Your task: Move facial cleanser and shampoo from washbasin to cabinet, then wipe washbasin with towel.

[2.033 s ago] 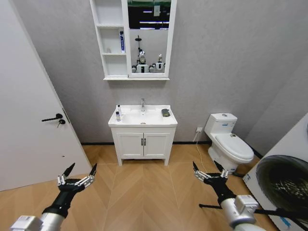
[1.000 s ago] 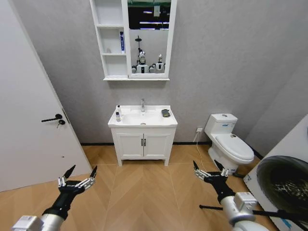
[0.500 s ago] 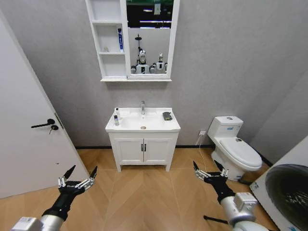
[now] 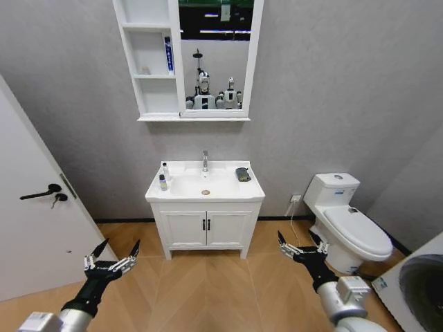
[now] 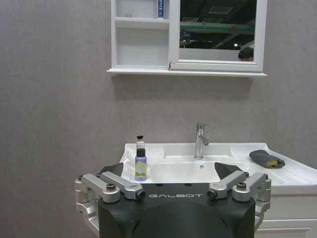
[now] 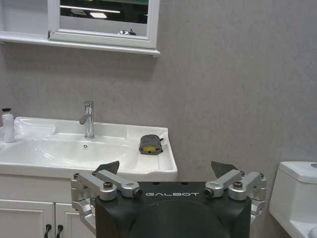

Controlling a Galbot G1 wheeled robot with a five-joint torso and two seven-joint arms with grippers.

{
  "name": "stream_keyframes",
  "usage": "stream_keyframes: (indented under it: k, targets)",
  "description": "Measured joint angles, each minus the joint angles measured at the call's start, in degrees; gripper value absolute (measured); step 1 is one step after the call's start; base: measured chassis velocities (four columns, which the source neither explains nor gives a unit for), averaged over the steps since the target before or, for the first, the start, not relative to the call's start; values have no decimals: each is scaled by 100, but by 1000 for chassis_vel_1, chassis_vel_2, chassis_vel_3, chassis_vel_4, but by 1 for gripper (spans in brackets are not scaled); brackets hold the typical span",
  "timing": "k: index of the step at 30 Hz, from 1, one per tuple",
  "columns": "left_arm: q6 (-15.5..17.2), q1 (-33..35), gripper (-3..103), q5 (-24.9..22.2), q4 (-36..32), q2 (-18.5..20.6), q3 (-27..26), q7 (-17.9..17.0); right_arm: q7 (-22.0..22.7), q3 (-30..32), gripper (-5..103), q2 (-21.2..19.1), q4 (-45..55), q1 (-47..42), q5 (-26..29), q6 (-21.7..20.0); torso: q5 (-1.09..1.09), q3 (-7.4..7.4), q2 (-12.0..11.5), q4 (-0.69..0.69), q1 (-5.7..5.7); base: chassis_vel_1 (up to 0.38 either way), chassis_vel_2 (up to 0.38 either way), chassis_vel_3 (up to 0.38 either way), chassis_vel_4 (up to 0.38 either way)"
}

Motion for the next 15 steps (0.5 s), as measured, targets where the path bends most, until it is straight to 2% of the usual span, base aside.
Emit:
stream_keyframes:
  k: [15]
  targets:
    - [-26, -4, 100, -9, 40, 1, 0, 17, -34, -14, 100, 8, 0, 8, -9, -8, -1, -1, 1, -1, -2, -185, 189, 181, -194]
